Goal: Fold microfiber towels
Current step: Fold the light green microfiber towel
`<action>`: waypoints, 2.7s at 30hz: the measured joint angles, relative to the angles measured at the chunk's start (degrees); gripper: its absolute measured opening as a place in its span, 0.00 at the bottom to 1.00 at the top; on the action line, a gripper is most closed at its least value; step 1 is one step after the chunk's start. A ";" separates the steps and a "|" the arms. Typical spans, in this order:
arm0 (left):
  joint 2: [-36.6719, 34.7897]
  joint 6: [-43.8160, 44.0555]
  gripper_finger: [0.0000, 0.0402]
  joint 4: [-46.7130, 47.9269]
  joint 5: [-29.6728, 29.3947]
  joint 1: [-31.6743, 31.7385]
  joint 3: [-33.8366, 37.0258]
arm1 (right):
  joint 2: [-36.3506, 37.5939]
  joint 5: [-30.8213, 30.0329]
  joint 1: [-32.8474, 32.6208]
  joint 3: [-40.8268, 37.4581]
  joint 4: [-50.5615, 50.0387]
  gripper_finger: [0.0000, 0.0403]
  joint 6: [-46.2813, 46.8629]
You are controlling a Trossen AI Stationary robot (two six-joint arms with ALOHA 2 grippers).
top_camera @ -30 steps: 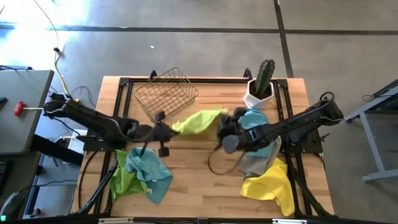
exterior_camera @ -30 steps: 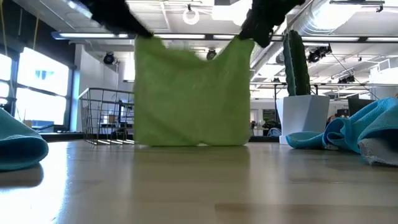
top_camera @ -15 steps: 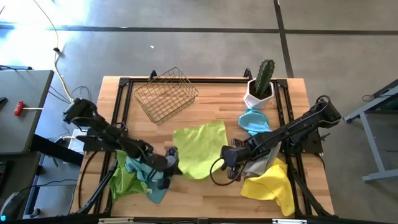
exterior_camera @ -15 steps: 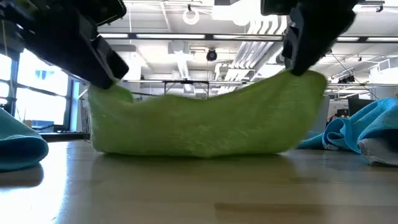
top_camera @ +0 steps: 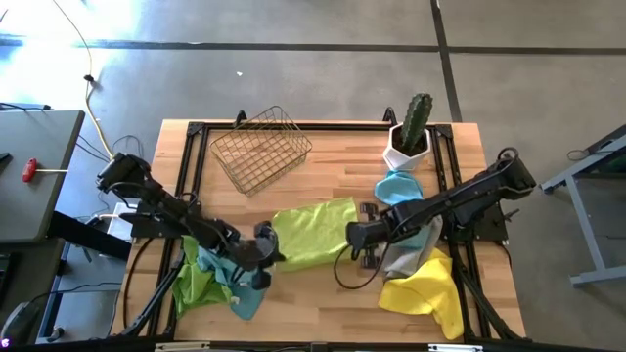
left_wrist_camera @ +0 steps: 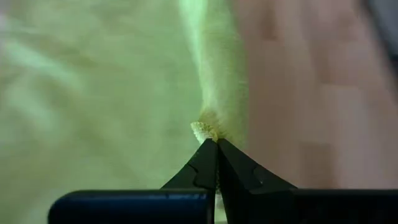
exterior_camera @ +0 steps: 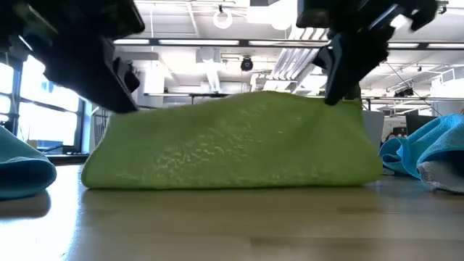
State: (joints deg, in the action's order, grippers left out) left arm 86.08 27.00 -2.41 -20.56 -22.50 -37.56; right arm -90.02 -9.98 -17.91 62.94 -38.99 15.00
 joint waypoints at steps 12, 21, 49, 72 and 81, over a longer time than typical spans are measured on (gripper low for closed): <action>-0.06 0.79 0.00 11.98 -12.56 5.19 -0.11 | -6.43 -2.34 9.02 -0.04 0.22 0.00 -10.27; -0.06 -4.59 0.00 14.65 -15.43 8.90 -0.11 | -8.35 -6.77 13.60 -0.07 2.58 0.00 -14.14; 3.46 -15.37 0.00 14.59 -25.16 9.90 0.02 | -8.53 -3.08 17.92 -0.07 6.41 0.25 -16.22; 1.25 -10.29 0.44 14.51 -23.16 9.64 -1.90 | -9.79 4.88 13.64 -0.07 1.38 0.27 4.40; 1.77 -13.62 0.38 13.41 -0.41 10.18 0.22 | -9.79 1.18 10.32 -0.07 -2.57 0.27 10.68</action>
State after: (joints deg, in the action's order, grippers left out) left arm 87.85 13.38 11.00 -20.96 -12.32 -37.34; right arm -99.81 -8.80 -7.59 62.87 -41.57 25.67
